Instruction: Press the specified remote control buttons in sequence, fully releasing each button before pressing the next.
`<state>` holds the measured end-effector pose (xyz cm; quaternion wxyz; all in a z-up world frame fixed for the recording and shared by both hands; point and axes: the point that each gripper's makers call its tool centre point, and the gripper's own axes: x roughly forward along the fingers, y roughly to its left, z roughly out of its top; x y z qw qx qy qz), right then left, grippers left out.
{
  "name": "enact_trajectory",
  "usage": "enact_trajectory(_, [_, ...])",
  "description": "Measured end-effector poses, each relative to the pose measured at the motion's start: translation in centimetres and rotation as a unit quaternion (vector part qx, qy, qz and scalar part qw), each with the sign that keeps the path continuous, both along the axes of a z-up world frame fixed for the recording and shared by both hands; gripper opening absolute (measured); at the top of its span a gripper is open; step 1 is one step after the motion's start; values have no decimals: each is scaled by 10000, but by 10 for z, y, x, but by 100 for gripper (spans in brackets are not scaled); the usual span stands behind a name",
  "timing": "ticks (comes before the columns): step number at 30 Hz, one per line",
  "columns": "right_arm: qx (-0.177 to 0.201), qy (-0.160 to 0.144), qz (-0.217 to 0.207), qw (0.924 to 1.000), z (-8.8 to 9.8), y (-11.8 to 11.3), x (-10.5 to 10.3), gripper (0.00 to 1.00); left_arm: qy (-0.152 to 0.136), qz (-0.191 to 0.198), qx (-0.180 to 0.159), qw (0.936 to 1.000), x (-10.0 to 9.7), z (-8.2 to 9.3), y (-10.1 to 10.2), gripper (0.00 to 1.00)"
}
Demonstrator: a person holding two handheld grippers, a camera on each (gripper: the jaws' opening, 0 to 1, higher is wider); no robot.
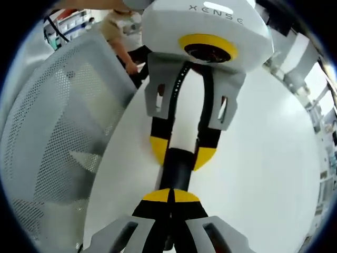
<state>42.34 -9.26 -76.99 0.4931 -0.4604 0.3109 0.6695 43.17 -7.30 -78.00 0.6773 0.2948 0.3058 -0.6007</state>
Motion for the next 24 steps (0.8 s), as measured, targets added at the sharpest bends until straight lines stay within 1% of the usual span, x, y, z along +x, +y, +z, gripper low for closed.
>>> enact_trajectory(15, [-15,-8,59,10000,-2,0,0,0,1,-14,-8,10000,0,0,0,23])
enact_trajectory(24, [0,71,-41,10000,-3,1,1,0,-15,-20,-3,10000,-1,1,0,23])
